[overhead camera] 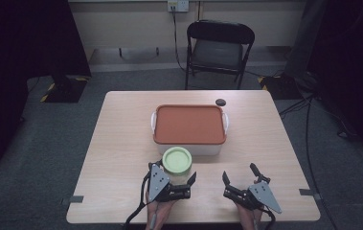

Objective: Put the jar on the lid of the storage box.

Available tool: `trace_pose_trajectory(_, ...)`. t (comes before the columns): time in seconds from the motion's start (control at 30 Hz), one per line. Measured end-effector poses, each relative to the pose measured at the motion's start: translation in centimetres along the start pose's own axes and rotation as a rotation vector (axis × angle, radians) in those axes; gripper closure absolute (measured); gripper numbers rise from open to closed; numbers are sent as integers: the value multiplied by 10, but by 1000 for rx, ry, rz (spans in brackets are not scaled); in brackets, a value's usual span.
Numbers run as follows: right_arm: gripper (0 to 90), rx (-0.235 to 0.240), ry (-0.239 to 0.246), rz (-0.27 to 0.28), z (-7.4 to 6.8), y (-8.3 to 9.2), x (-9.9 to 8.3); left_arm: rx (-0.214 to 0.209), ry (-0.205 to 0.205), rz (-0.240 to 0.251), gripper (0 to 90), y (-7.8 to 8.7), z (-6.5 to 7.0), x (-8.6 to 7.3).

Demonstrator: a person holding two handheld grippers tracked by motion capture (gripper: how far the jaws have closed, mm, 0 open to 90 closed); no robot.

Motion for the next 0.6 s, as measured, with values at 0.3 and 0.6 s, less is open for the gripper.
trace_pose_trajectory(0.3, 0, 0, 0, 0, 0, 0, 0, 12, -3, -12, 18, -3, -1, -7)
trace_pose_trajectory(0.6, 0, 0, 0, 0, 0, 0, 0, 6, 4, -13, 19, -5, -1, -10)
Point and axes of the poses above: each handheld gripper's, and its own axes: y roughly backward along the jaws, x roughly out of its top, z roughly to its right, the point moved 4 cm from there along -y, roughly forward along the jaws
